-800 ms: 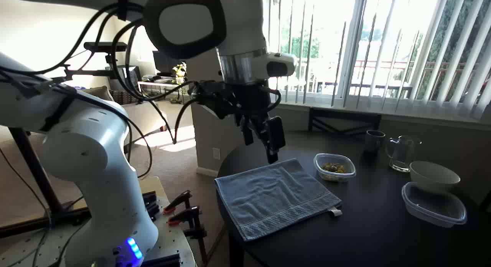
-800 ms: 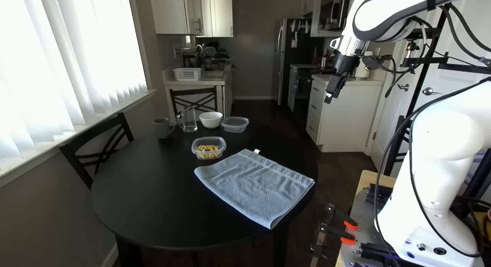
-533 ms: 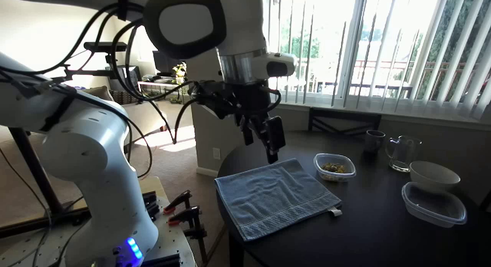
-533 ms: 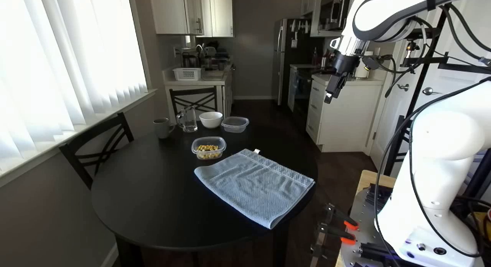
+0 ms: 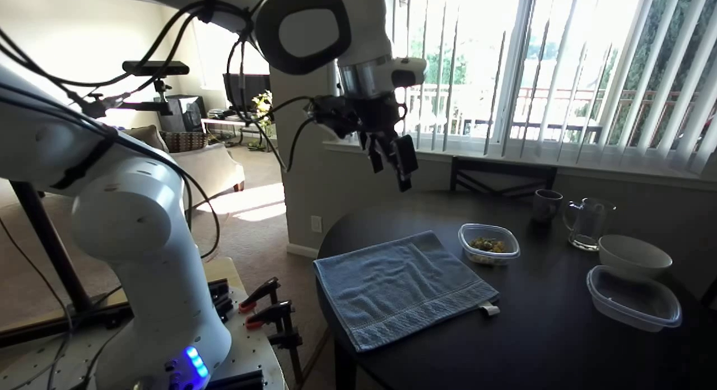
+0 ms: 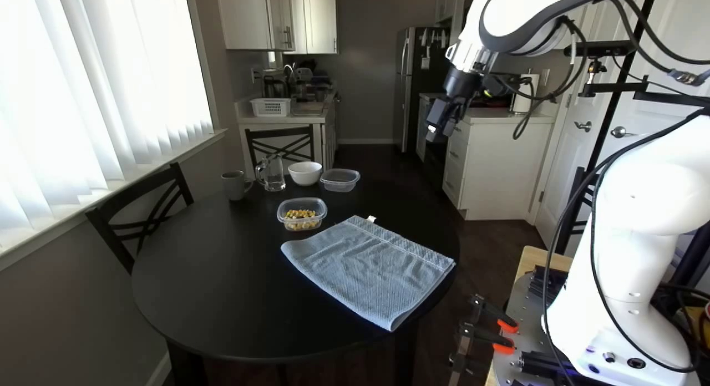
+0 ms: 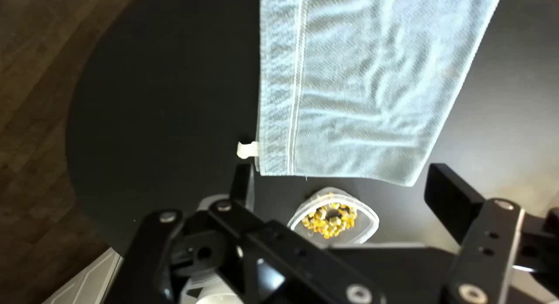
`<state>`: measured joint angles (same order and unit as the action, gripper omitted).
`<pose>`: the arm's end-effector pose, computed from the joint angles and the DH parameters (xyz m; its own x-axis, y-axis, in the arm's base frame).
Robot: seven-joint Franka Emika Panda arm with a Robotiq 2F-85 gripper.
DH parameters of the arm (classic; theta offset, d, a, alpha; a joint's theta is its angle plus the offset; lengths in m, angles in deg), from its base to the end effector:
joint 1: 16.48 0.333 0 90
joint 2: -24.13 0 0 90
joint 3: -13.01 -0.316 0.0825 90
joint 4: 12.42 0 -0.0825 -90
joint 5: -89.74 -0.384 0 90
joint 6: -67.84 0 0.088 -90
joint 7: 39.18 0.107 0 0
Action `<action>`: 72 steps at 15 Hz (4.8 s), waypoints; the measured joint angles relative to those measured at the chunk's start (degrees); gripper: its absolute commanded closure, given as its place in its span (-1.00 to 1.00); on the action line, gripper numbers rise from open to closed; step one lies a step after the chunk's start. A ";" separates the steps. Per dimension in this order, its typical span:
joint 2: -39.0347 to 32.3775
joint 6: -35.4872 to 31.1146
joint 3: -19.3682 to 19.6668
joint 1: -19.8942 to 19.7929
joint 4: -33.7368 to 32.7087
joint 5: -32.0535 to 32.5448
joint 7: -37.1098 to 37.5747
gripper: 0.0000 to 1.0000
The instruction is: Put the objects in the container on the towel
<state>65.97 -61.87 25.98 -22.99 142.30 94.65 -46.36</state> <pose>0.3331 -0.1206 0.4669 0.9486 -0.1333 0.2869 -0.1284 -0.9911 -0.0360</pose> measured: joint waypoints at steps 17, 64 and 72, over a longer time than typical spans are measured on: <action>-56.17 -6.83 -13.91 0.38 -39.17 6.10 60.28 -1.00; -92.99 -9.68 -8.79 1.33 -72.35 -14.24 38.11 0.87; -89.06 -9.51 -5.67 4.70 -69.94 -11.23 36.17 0.87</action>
<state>-23.09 -71.38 20.31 -18.29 72.36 83.42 -10.19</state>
